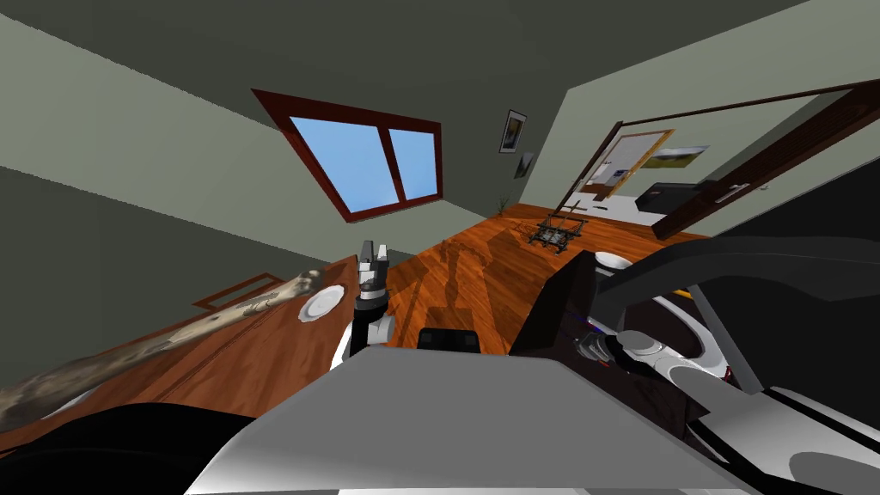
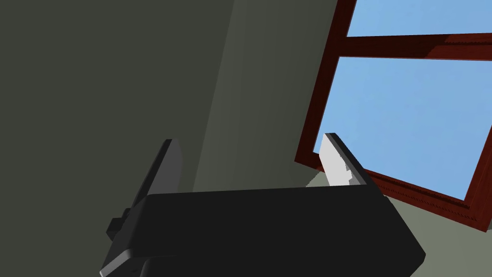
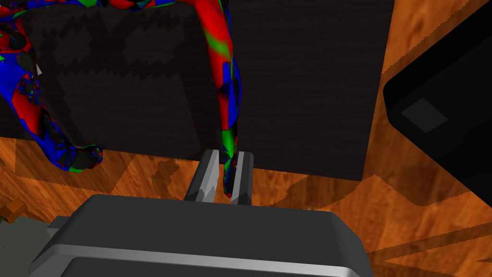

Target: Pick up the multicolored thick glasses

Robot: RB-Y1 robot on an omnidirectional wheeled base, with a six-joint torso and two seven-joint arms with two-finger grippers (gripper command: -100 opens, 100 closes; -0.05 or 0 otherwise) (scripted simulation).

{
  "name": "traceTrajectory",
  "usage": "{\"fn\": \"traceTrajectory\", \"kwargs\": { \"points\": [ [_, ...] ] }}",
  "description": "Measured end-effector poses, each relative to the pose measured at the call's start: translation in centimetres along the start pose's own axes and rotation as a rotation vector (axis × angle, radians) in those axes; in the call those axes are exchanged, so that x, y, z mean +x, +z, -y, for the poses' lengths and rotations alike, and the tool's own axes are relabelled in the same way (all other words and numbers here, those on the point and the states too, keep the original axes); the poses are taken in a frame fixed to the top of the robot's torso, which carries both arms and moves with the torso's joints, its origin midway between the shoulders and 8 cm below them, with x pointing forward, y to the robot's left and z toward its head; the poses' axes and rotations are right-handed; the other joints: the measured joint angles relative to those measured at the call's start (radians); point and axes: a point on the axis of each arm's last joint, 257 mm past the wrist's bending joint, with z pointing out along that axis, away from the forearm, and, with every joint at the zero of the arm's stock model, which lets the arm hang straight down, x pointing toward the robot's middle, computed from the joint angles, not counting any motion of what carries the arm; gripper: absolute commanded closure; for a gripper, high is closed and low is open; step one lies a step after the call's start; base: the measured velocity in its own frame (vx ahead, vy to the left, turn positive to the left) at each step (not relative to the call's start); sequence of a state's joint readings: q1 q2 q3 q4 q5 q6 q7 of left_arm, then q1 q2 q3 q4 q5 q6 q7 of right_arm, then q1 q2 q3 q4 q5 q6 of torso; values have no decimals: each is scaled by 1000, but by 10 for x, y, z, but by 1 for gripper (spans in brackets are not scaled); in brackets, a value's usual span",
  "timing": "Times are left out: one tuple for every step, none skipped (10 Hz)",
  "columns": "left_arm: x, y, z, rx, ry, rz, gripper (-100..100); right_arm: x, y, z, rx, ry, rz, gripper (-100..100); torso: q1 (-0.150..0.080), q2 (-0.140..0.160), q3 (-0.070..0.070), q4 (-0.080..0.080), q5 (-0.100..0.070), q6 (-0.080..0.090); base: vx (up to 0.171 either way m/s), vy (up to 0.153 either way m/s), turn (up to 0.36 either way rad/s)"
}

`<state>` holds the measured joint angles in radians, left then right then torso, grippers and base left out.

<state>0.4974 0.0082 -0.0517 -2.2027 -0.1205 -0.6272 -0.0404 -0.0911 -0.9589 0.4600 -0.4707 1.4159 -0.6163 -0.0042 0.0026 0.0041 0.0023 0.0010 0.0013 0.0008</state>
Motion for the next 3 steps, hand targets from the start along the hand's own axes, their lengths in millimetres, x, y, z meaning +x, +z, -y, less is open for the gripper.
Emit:
{"fn": "traceTrajectory", "kwargs": {
  "points": [
    [0, 0, 0, 0, 0, 0, 0, 1, -3, 3, -2, -9, -4, 100, 1, 0, 0, 0, 0, 0, -14, 32, -3],
    [0, 0, 0, 0, 0, 0, 0, 0, -4, 2, -4, -10, -4, 100, 0, -1, 0, 0, -1, -1, -5, 11, 0],
    [0, 0, 0, 0, 0, 0, 0, 0, -4, 2, -5, -7, -3, 0, -2, -2, -1, 0, -1, -1, 0, 0, 0]
  ]
}}
